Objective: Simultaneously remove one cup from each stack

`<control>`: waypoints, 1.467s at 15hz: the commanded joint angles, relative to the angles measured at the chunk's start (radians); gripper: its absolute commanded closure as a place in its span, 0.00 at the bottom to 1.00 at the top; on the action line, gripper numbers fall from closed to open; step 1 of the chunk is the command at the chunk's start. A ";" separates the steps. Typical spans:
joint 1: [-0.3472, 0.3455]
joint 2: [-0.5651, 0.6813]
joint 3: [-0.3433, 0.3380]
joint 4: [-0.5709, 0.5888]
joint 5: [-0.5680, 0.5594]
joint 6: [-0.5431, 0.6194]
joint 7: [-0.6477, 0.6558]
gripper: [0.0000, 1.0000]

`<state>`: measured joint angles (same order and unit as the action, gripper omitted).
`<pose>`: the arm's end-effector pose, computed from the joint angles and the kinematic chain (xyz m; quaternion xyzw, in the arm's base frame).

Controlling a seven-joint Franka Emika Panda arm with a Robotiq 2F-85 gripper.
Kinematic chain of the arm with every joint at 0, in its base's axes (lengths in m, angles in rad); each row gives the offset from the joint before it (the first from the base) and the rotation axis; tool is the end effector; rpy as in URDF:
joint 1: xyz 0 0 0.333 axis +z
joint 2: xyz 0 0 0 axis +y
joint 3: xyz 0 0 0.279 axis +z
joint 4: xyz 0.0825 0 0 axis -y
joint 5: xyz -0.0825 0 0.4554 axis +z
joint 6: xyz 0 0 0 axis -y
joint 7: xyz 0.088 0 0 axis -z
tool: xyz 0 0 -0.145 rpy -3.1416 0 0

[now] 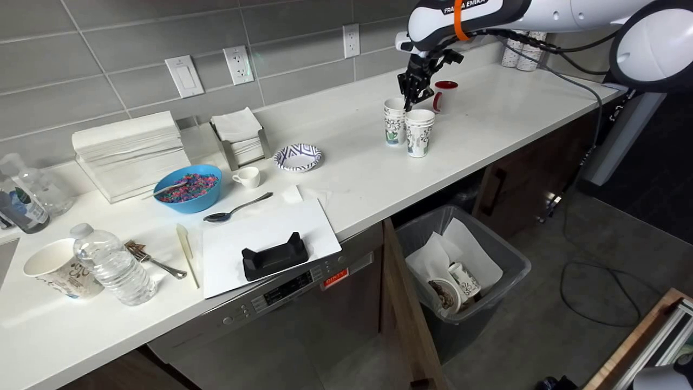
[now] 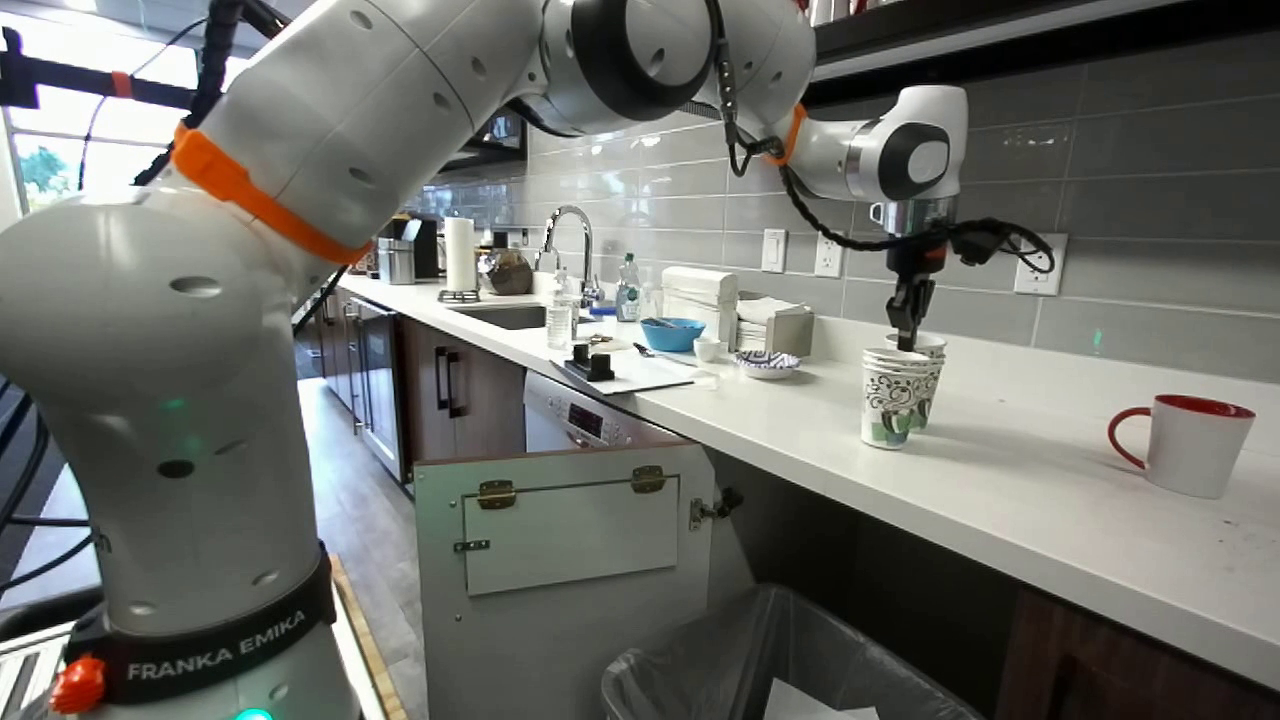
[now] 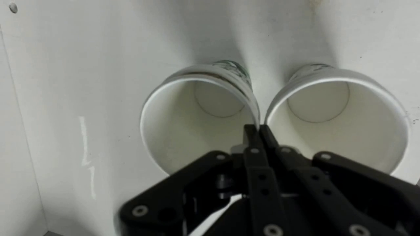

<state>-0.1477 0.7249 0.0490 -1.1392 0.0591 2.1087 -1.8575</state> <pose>0.8226 -0.0864 0.3159 0.6475 0.7510 0.1035 0.0778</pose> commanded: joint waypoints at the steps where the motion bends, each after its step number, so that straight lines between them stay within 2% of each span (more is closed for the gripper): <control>1: -0.008 0.012 0.009 0.029 -0.018 -0.039 -0.017 0.99; 3: -0.007 0.012 0.008 0.029 -0.019 -0.040 -0.018 0.99; 5: -0.007 0.013 0.007 0.028 -0.019 -0.040 -0.020 0.86; 6: -0.006 0.013 0.007 0.027 -0.019 -0.040 -0.020 0.66; 7: -0.006 0.013 0.007 0.028 -0.019 -0.040 -0.021 0.57; 9: -0.004 0.014 0.007 0.031 -0.021 -0.041 -0.021 0.43; 10: -0.004 0.014 0.007 0.032 -0.021 -0.042 -0.022 0.40; 11: -0.004 0.015 0.007 0.033 -0.021 -0.042 -0.022 0.41; 14: -0.002 0.017 0.003 0.039 -0.023 -0.028 -0.015 0.35; 15: -0.002 0.018 0.002 0.043 -0.023 -0.020 -0.011 0.30; 16: -0.003 0.020 0.003 0.047 -0.020 -0.014 -0.010 0.31; 17: -0.003 0.021 0.003 0.050 -0.019 -0.008 -0.009 0.26; 19: -0.008 0.021 0.006 0.056 -0.010 0.007 -0.007 0.31; 22: -0.010 0.018 0.005 0.066 -0.010 0.011 -0.007 0.32</control>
<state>-0.1495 0.7257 0.0485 -1.1041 0.0591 2.1098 -1.8682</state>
